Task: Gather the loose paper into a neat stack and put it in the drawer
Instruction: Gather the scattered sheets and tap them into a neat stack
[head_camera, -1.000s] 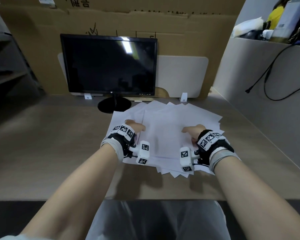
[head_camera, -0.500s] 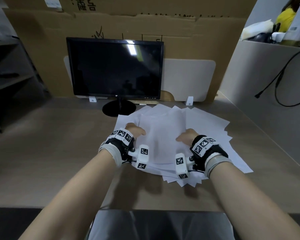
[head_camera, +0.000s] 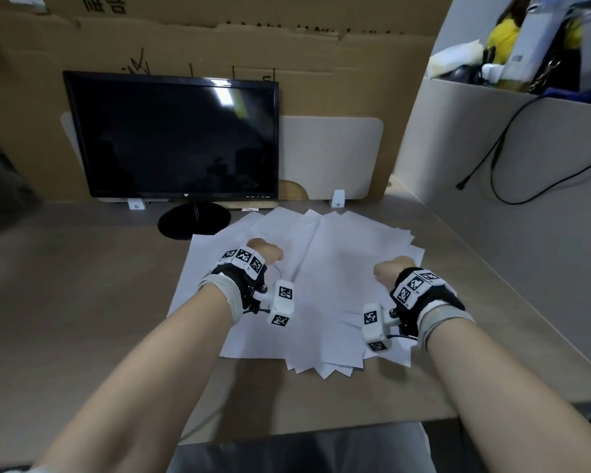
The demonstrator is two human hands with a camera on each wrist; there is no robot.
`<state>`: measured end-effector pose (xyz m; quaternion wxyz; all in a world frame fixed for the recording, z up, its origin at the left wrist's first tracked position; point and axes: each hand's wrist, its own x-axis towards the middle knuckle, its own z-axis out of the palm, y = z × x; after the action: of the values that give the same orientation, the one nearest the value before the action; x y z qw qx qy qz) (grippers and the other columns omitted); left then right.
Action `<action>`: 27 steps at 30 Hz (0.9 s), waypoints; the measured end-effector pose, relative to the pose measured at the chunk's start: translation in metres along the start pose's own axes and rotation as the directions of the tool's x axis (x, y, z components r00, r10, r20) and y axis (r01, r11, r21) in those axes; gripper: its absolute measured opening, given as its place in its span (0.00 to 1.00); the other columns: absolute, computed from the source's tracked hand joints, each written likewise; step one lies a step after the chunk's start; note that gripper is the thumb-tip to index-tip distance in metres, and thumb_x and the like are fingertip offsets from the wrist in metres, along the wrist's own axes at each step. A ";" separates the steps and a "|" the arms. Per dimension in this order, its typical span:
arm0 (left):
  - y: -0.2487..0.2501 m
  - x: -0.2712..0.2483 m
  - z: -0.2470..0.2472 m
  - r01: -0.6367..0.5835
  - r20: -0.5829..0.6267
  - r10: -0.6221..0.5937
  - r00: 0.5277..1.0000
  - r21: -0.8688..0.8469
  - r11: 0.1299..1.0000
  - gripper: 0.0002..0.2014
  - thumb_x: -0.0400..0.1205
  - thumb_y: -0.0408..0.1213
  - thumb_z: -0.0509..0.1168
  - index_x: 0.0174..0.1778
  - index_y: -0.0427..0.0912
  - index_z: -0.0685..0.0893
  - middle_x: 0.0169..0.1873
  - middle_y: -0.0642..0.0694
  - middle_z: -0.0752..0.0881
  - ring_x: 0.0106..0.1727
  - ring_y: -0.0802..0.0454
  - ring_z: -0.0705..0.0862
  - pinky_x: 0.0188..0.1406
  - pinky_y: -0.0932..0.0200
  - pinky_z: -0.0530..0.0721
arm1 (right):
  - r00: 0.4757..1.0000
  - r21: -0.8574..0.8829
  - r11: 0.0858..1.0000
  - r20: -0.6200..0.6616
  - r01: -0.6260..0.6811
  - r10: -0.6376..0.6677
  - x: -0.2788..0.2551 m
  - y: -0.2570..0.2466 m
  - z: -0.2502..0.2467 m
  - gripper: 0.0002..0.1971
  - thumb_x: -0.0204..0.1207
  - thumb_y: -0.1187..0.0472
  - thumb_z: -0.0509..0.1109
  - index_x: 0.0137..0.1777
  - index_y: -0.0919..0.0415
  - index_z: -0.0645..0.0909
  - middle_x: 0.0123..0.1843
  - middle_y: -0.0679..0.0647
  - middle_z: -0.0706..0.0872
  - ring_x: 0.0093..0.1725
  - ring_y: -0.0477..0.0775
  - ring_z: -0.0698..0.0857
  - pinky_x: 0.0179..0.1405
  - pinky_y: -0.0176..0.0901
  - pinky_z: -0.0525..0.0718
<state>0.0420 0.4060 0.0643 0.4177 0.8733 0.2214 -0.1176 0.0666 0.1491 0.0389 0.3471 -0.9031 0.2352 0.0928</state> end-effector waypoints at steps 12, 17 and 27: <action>0.007 0.024 0.019 -0.064 -0.004 0.064 0.998 -0.071 0.995 0.13 0.85 0.35 0.66 0.60 0.30 0.76 0.51 0.40 0.80 0.49 0.43 0.81 0.39 0.57 0.77 | 0.998 0.205 0.979 0.062 0.006 -0.019 0.004 -0.001 -0.012 0.13 0.76 0.59 0.75 0.41 0.67 0.77 0.31 0.58 0.83 0.27 0.55 0.80 0.27 0.40 0.74; -0.008 0.024 0.013 0.002 0.026 0.003 1.000 -0.197 0.980 0.15 0.82 0.37 0.74 0.54 0.34 0.75 0.53 0.38 0.80 0.56 0.39 0.81 0.53 0.49 0.82 | 0.991 0.244 0.969 0.114 0.038 -0.068 -0.003 -0.014 0.001 0.15 0.72 0.58 0.77 0.46 0.70 0.79 0.38 0.62 0.86 0.34 0.60 0.84 0.34 0.44 0.79; -0.016 0.010 0.007 -0.009 0.076 0.067 0.995 -0.596 0.803 0.02 0.85 0.24 0.67 0.49 0.32 0.84 0.19 0.49 0.88 0.20 0.58 0.87 0.24 0.64 0.85 | 0.996 0.275 0.960 0.066 0.045 -0.066 -0.019 -0.017 0.002 0.27 0.68 0.44 0.71 0.54 0.70 0.83 0.51 0.65 0.86 0.43 0.64 0.87 0.42 0.49 0.83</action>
<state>0.0429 0.4120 0.0456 0.6825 0.6962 0.2098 -0.0743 0.0581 0.1683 0.0531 0.4794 -0.8487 0.2074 0.0831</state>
